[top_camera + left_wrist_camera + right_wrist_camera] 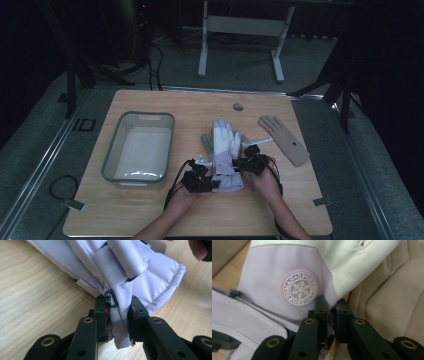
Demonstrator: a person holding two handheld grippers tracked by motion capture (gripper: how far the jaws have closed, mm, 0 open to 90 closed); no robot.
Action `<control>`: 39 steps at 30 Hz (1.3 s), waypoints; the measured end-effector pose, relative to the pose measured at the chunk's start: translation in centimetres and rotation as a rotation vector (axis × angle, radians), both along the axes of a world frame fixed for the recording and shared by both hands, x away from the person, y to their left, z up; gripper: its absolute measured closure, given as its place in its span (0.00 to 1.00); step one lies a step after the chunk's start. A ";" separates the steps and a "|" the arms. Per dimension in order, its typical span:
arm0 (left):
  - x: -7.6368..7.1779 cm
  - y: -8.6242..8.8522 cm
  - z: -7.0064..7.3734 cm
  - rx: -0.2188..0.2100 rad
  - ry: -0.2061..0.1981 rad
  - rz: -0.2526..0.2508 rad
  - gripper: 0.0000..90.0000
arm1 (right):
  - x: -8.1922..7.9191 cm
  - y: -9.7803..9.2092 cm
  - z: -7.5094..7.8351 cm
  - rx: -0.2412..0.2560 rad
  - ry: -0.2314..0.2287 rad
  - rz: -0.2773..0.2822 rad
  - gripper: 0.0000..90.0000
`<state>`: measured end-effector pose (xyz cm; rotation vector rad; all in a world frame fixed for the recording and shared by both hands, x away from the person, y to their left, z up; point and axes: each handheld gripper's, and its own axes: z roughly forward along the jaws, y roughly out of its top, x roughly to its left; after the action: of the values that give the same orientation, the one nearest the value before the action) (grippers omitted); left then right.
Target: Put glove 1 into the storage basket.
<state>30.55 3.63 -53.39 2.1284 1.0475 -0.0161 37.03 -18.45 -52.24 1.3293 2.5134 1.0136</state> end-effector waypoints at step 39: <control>0.8 8.0 9.7 0.045 -0.098 -0.046 0.82 | 0.3 6.7 9.5 0.076 -0.155 0.076 0.92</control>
<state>31.39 11.65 -43.70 2.1704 0.9497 0.0892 37.33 -11.71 -42.73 1.1339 2.4490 1.1898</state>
